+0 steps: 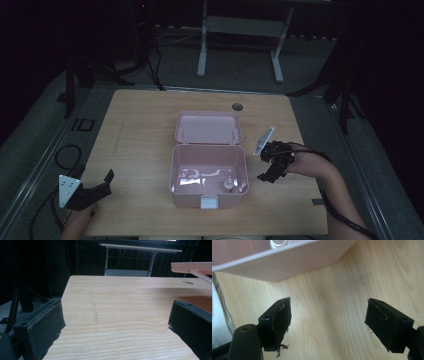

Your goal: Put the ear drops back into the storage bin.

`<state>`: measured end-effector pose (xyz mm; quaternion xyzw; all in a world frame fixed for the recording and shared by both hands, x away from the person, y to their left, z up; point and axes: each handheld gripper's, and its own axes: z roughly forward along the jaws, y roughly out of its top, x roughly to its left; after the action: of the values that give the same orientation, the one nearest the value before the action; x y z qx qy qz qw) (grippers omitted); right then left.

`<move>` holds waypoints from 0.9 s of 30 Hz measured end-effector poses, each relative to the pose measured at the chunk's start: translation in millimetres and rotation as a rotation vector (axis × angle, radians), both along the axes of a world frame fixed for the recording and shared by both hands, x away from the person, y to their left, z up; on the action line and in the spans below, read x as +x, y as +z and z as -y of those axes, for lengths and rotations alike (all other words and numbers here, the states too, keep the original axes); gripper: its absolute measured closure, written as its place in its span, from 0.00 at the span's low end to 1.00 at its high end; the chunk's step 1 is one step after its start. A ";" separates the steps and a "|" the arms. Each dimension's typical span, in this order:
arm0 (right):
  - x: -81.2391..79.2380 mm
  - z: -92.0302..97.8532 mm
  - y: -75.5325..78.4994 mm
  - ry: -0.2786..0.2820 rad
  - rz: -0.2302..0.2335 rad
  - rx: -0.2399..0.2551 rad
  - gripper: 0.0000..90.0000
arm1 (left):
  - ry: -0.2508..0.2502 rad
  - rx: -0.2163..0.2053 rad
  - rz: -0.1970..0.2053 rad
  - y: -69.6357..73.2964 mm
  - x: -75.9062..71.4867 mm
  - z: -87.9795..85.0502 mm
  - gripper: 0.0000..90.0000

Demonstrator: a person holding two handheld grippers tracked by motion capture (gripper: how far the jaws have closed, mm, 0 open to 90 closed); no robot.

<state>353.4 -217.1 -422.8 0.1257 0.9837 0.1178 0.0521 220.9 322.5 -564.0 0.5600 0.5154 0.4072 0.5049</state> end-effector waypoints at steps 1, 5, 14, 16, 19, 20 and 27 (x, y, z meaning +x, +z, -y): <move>0.0 0.0 0.0 0.000 0.000 0.000 0.23 | 0.000 0.000 0.000 0.0 0.0 0.0 0.00; 0.5 11.0 -19.9 -0.032 -0.009 0.037 0.23 | -0.002 0.000 0.001 0.0 -0.1 0.0 0.00; -0.6 33.7 -51.7 -0.095 -0.024 0.064 0.22 | 0.000 0.000 0.002 -0.1 -0.2 0.1 0.00; -1.3 38.8 -56.1 -0.113 -0.019 0.080 0.22 | 0.000 0.000 0.002 -0.1 -0.1 0.1 0.00; -2.8 46.2 -62.6 -0.143 0.001 0.091 0.22 | 0.000 0.000 0.001 0.0 -0.1 0.1 0.00; -3.4 48.8 -64.7 -0.153 0.007 0.098 0.22 | 0.000 0.001 0.001 0.0 -0.1 0.1 0.00; -8.7 63.6 -80.5 -0.230 0.052 0.143 0.22 | 0.000 0.000 0.001 0.0 -0.1 0.1 0.00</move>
<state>344.7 -280.6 -503.3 0.2378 0.9503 0.1839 0.0815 220.8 322.4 -564.0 0.5597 0.5152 0.4075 0.5051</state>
